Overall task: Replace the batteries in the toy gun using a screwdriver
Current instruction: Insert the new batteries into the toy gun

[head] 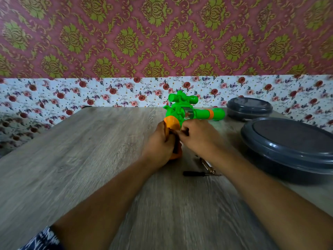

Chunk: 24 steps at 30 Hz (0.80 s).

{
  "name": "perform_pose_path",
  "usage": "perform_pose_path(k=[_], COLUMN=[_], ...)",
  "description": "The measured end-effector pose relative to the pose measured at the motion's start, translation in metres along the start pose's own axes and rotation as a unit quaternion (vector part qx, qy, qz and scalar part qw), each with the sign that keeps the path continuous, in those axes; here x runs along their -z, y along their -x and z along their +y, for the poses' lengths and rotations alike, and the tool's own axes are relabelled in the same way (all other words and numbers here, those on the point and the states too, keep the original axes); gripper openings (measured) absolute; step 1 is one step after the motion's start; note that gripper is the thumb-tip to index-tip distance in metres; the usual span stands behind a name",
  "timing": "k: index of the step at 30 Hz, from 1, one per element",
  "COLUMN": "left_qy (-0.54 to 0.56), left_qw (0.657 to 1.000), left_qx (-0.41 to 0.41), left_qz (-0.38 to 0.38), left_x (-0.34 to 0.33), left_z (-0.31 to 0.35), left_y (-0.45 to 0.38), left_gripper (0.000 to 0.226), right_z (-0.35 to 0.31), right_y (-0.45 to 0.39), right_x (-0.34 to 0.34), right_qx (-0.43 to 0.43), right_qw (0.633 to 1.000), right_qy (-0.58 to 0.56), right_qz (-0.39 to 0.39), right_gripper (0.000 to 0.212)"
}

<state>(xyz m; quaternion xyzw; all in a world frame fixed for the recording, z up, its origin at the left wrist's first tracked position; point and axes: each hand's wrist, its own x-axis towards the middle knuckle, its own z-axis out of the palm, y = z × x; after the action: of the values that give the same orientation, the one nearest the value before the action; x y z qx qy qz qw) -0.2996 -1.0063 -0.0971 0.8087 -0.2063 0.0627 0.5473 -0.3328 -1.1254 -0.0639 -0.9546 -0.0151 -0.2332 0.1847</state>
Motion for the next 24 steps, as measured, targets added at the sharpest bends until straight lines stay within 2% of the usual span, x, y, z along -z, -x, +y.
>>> perform_pose_path(k=[3, 5, 8, 12, 14, 17, 20, 22, 24], left_qy=[0.046, 0.061, 0.063, 0.042, 0.042, 0.088, 0.131, 0.142, 0.139], left_qw=[0.998, 0.997, 0.997, 0.998, 0.998, 0.994, 0.989, 0.987, 0.988], left_qx=[0.030, 0.044, 0.050, 0.051, 0.056, 0.072, 0.075, 0.077, 0.074], left_qz=[-0.015, -0.015, -0.015, -0.007, -0.004, -0.003, 0.001, 0.005, 0.002], left_x=[0.000, 0.000, 0.002, 0.001, 0.001, 0.000, -0.002, -0.002, -0.002], left_z=[-0.001, -0.002, -0.001, -0.001, -0.003, -0.004, -0.004, -0.005, -0.006], left_y=[-0.001, -0.003, -0.002, -0.002, -0.004, -0.006, -0.007, -0.007, -0.008], left_gripper=[0.021, 0.022, 0.024, 0.029, 0.033, 0.019, 0.018, 0.018, 0.018], right_z=[0.013, 0.020, 0.024, 0.028, 0.029, 0.028, 0.028, 0.026, 0.023], right_y=[-0.009, -0.013, -0.006, -0.002, -0.002, -0.001, 0.000, 0.000, -0.001], right_x=[0.020, 0.035, 0.050, 0.055, 0.053, 0.047, 0.042, 0.043, 0.047], right_qx=[-0.028, -0.050, -0.114, -0.155, -0.168, -0.168, -0.162, -0.139, -0.092], right_qw=[0.999, 0.991, 0.950, 0.901, 0.891, 0.885, 0.882, 0.897, 0.933], right_qy=[-0.017, 0.011, 0.022, 0.073, 0.065, 0.056, 0.059, 0.058, 0.017], right_qz=[-0.031, -0.120, -0.291, -0.399, -0.416, -0.432, -0.438, -0.415, -0.348], right_gripper=[0.023, 0.027, 0.030, 0.041, 0.042, 0.036, 0.027, 0.023, 0.019])
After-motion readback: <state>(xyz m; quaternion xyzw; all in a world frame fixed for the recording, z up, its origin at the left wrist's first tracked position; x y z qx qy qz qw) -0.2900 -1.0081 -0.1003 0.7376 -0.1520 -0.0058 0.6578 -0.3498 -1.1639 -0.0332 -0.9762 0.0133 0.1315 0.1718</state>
